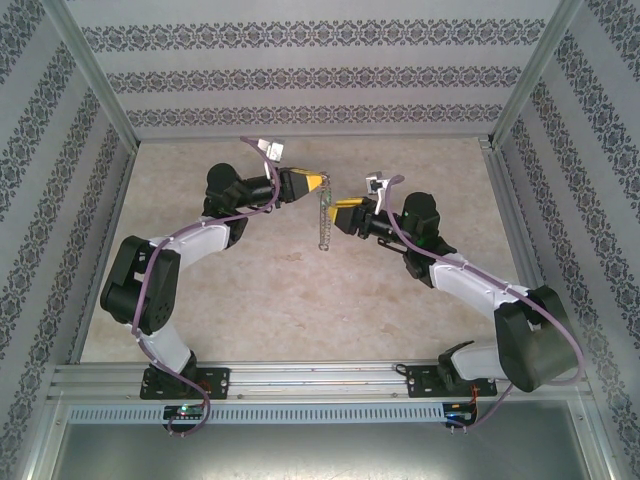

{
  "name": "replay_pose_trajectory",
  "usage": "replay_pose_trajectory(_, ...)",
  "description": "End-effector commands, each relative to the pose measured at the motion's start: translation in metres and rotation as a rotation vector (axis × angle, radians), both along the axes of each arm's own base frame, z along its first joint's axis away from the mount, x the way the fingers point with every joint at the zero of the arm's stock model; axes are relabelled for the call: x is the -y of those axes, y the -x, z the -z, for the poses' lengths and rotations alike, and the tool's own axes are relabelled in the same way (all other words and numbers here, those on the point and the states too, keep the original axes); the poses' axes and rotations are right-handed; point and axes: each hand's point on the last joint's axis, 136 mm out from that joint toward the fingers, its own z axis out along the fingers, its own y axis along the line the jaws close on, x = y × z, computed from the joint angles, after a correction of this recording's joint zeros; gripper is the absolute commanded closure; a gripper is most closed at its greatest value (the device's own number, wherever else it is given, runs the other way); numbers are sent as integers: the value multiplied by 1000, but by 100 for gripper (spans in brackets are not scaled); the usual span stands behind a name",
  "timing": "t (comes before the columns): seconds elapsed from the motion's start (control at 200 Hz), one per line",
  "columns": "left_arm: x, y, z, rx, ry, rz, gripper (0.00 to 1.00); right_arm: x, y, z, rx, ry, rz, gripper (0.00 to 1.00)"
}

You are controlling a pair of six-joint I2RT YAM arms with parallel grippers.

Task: Put the keys on the keyring

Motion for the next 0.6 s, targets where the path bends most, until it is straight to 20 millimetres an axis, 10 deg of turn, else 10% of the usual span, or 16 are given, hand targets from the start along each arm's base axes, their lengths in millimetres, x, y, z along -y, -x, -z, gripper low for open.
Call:
replay_pose_trajectory(0.0, 0, 15, -30, 106, 48, 8, 100, -7, -1, -20, 96, -3, -14, 52)
replay_pose_trajectory(0.365, 5, 17, -30, 101, 48, 21, 100, -22, -5, -26, 112, 2, -49, 56)
replay_pose_trajectory(0.595, 6, 17, -33, 103, 53, 25, 100, -25, -4, -25, 108, -5, -78, 91)
